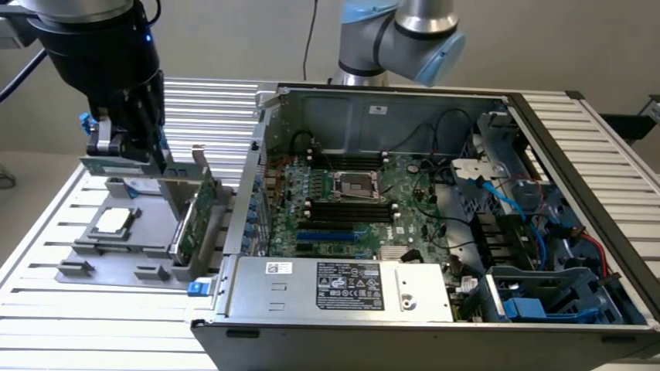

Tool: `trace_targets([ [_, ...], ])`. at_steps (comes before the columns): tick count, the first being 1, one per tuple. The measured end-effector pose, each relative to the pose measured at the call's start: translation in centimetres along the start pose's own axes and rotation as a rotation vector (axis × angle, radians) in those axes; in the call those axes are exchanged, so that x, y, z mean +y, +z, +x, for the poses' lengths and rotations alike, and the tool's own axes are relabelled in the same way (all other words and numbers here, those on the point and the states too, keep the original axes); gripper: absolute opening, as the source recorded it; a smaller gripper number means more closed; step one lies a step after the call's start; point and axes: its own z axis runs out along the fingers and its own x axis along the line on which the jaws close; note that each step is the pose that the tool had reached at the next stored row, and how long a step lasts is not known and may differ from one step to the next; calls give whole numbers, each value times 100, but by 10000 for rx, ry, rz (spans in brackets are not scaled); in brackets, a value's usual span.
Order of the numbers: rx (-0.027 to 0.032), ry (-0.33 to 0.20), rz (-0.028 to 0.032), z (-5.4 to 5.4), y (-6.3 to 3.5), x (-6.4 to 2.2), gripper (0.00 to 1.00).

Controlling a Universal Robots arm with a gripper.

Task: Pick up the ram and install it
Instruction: 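Pick up the ram and move it above insertion slot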

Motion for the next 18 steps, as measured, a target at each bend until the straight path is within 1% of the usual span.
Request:
trace_targets([
  [7, -137, -40, -64, -6, -86, -192, 13],
  [14, -287, -69, -97, -4, -143, -433, 13],
  [18, -346, -88, -116, -2, -164, -581, 13],
])
